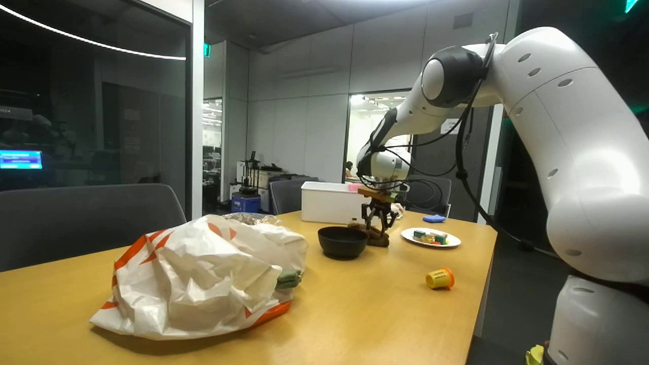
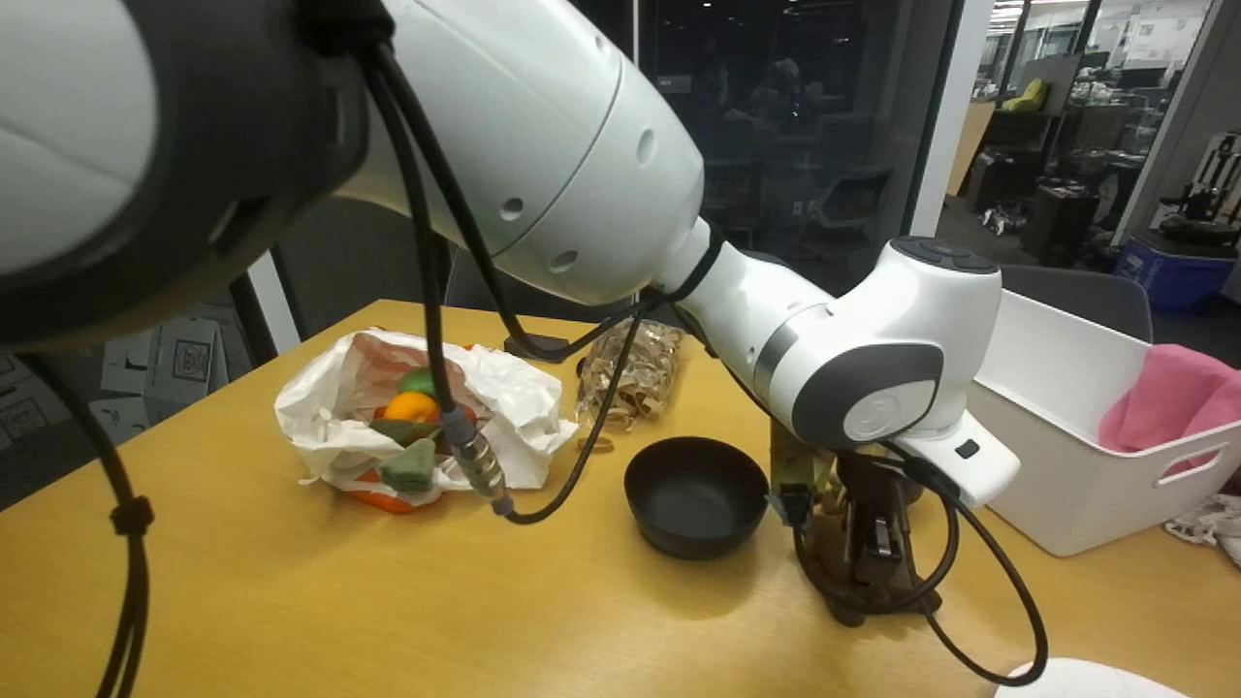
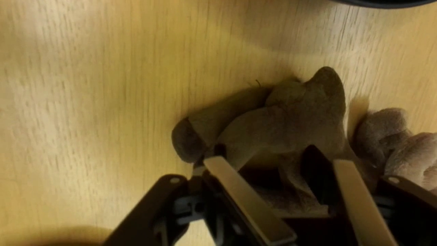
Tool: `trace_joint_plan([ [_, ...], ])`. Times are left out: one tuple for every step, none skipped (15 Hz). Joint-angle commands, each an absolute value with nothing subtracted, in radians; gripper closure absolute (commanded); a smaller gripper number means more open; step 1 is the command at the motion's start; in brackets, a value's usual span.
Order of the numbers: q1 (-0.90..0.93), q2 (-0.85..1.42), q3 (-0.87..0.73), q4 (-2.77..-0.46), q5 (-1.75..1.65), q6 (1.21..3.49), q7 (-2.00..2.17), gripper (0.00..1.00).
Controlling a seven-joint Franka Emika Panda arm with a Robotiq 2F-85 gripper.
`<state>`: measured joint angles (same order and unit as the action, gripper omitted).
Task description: Put the toy vegetable, the contents of the black bowl and the toy moose into the plastic bag
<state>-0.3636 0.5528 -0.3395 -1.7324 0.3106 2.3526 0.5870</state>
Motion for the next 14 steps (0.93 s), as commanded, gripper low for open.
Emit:
trace_joint_plan([
  [-0.384,0.58,-0.336,-1.673,0.316,2.307,0.595,0.73],
  [-0.385,0.58,-0.338,-1.67,0.317,2.309,0.599,0.8],
  [-0.386,0.575,-0.339,-1.674,0.316,2.309,0.603,0.38],
  [-0.389,0.554,-0.333,-1.688,0.324,2.302,0.59,0.42],
  [-0.39,0.536,-0.327,-1.701,0.328,2.298,0.575,0.42],
  [-0.387,0.52,-0.324,-1.714,0.325,2.301,0.562,0.38],
  [-0.381,0.513,-0.326,-1.719,0.316,2.305,0.556,0.31],
  [-0.378,0.504,-0.324,-1.723,0.313,2.31,0.547,0.22],
  [-0.376,0.502,-0.32,-1.72,0.314,2.31,0.539,0.16],
  [-0.373,0.501,-0.317,-1.716,0.311,2.314,0.527,0.08],
  [-0.368,0.507,-0.313,-1.707,0.307,2.324,0.517,0.01],
  [-0.364,0.516,-0.312,-1.696,0.304,2.327,0.51,0.0],
  [-0.362,0.527,-0.309,-1.682,0.301,2.326,0.499,0.0],
  [-0.357,0.55,-0.314,-1.657,0.288,2.319,0.508,0.0],
])
